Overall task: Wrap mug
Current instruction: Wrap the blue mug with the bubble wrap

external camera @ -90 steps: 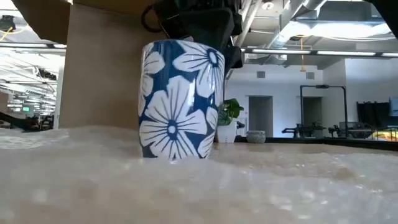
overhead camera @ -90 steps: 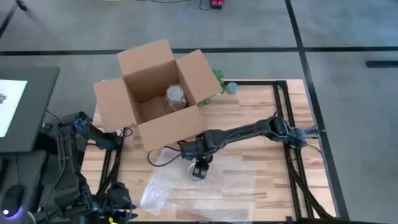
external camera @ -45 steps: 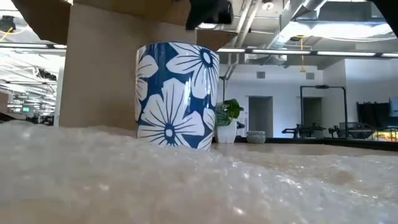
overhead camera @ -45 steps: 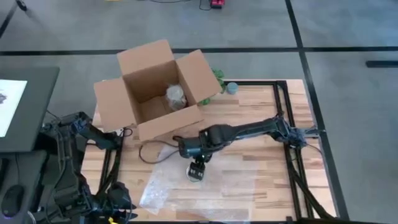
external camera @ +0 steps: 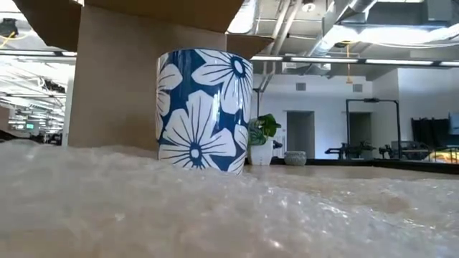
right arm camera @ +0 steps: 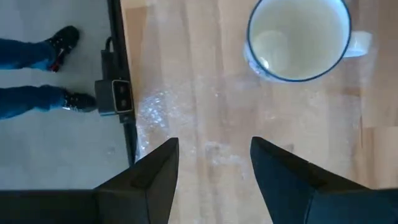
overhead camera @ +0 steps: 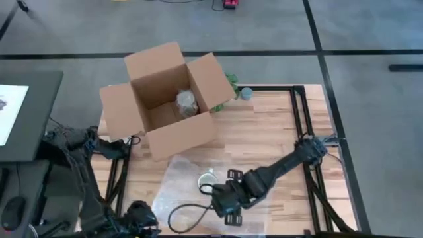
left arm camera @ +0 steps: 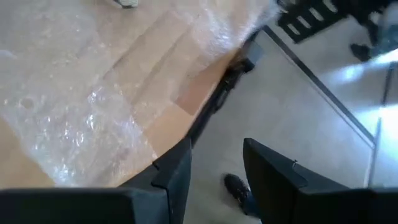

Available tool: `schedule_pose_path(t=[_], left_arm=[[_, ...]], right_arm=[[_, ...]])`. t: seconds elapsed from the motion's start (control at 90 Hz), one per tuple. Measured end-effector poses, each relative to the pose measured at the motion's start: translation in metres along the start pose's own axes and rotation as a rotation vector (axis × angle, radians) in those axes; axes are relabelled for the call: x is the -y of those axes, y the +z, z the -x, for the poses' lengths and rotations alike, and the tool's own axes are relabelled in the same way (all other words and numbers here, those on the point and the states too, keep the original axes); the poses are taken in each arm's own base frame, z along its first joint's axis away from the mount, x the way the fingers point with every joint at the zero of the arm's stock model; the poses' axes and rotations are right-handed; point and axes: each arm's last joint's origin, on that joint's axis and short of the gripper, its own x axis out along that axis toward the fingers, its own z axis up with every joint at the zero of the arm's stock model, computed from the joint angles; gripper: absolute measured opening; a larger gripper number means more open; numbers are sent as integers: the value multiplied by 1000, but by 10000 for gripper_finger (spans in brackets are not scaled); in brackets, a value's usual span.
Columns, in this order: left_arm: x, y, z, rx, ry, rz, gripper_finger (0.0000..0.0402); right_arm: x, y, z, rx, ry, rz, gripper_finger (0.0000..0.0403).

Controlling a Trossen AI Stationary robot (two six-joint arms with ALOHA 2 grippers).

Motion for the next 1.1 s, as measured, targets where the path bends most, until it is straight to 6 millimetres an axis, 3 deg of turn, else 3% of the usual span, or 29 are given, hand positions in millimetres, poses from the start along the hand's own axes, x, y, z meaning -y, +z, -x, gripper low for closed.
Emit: schedule_pose_path(t=[0.222, 0.378, 0.567, 0.844, 1.1], left_arm=[[4, -8, -49, 36, 97, -33, 129], [1, -3, -65, 70, 153, -57, 146], [-20, 6, -81, 43, 313, 13, 159], [-40, 9, -123, 67, 267, 29, 160], [-65, 21, -146, 91, 352, 24, 160]], right_arm=[[-18, -14, 2, 11, -7, -33, 187], [-27, -21, 6, 28, 7, -95, 187], [-31, -19, 9, 58, 44, -161, 187], [-31, -18, 22, 88, 99, -226, 187], [-36, -23, 29, 97, 127, -174, 187]])
